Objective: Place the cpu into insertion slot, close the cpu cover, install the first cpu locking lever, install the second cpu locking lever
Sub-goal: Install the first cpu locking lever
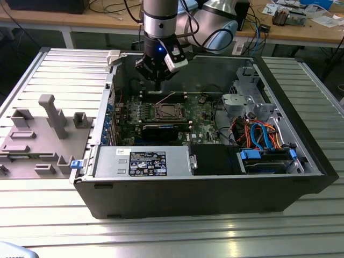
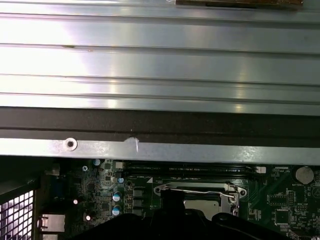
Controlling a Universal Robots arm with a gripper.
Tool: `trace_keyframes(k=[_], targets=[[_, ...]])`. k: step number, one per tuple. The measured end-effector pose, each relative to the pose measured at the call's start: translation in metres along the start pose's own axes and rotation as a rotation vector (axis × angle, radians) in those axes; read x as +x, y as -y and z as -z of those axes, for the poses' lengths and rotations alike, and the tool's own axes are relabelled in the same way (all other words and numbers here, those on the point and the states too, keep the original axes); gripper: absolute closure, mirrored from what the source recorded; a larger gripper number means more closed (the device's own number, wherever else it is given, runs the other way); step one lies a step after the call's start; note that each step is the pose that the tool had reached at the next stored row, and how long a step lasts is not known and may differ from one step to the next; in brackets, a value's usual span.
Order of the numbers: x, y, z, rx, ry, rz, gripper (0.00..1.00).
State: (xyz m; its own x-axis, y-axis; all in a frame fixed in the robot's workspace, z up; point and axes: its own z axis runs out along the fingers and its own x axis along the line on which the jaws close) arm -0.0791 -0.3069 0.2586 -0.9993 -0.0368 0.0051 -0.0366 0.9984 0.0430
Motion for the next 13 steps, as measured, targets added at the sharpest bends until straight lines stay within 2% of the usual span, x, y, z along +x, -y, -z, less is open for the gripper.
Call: trace_keyframes(k=[13], targets=[[-0.0017, 0.0002, -0.0026, 0.0001, -0.0006, 0.000, 0.89]])
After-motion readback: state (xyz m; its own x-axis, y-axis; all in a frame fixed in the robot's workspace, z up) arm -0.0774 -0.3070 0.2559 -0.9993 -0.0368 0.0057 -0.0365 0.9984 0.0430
